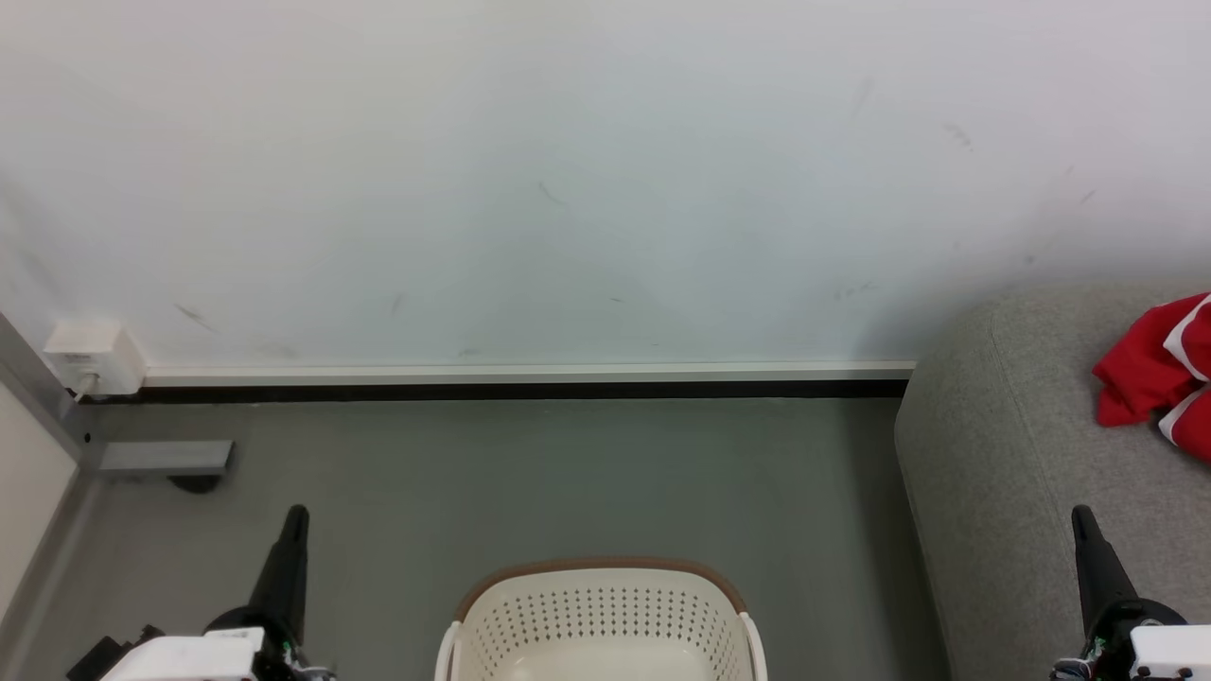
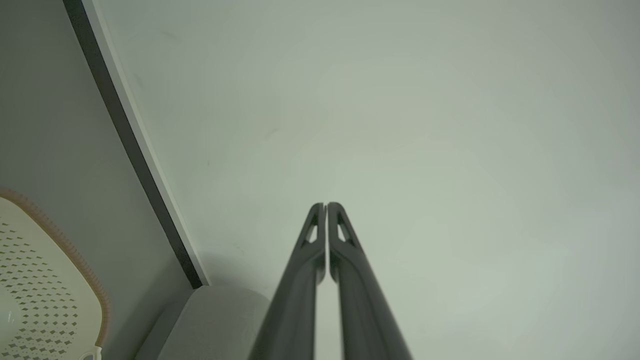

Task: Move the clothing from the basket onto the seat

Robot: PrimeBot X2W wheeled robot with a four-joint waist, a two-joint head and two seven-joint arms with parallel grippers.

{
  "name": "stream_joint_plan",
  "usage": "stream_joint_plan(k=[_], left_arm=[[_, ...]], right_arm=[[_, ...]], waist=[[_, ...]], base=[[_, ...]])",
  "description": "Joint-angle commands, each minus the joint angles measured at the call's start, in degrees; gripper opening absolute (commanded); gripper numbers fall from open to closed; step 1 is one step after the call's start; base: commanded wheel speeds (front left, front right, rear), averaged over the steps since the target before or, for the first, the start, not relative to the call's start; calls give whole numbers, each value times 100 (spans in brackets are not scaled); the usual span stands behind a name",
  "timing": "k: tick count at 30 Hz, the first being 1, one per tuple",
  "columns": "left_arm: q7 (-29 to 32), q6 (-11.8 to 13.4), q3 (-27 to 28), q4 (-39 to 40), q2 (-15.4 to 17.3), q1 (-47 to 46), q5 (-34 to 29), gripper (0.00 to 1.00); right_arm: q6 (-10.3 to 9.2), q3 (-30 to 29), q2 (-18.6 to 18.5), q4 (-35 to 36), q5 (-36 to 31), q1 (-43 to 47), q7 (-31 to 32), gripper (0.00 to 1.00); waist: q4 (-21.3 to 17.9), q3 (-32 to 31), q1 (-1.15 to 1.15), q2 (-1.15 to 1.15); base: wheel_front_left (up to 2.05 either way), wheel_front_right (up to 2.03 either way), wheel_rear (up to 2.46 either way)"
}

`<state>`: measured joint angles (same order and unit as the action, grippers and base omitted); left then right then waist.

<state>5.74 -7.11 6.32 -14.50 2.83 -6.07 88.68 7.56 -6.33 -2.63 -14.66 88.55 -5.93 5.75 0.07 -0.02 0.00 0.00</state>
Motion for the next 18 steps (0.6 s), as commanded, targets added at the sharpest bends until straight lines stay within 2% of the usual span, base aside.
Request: stream_joint_plan(k=[1,8,18], left_arm=[[33,-48,21,18,12,-71,152,0],[110,-52,46,24,10,-84,405,0],[112,-47,45,24,10,-83,395,0]], right_arm=[[-13,-33,-44,37,121,-94,32,0],[-14,-48,-45,35,403,-103,106,0],[-14,-46,-44,35,388,-100,109,0]], waist=[[-1,0,0,0],[-6,2,0,0],[-7,2,0,0]], base=[[0,0,0],[0,0,0],[0,0,0]])
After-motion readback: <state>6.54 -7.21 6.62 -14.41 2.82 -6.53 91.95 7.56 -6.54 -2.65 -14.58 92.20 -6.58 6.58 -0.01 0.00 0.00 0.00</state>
